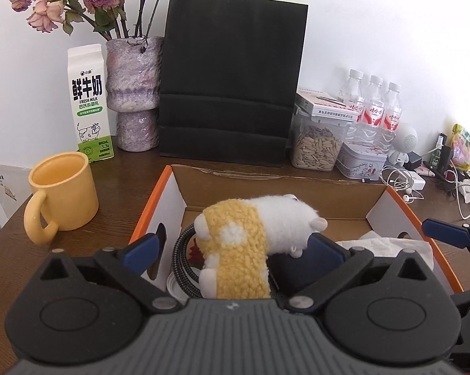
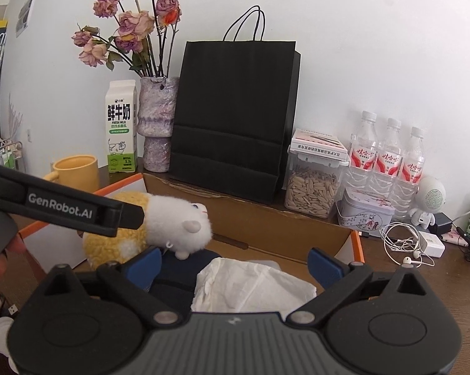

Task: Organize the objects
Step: 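Carry the sheep and tissue into the box and open both grippers, then withdraw both tools from the box and move the left gripper to the black cable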

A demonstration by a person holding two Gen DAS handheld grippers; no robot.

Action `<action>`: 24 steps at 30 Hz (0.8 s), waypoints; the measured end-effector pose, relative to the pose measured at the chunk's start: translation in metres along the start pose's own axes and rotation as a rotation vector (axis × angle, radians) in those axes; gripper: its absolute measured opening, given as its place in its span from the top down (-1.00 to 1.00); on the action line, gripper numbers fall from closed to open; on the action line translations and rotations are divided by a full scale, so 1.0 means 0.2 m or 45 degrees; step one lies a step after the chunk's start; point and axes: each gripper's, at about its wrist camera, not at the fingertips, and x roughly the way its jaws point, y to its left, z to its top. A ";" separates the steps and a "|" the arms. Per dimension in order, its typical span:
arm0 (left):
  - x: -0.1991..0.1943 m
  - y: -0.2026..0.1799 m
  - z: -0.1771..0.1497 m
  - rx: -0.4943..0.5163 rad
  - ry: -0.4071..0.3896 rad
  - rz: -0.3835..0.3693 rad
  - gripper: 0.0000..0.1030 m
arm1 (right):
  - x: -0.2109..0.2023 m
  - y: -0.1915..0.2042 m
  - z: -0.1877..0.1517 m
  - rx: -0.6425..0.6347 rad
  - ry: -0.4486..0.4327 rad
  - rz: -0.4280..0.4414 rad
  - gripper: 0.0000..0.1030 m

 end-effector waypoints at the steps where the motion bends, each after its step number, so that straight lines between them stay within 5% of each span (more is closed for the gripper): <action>1: -0.02 0.00 -0.01 0.000 -0.001 0.001 -1.00 | -0.02 0.00 0.00 0.002 -0.004 -0.002 -0.95; 24: -0.66 -0.01 -0.33 0.022 0.029 0.045 -1.00 | -0.68 0.21 -0.24 0.005 0.020 0.015 -0.97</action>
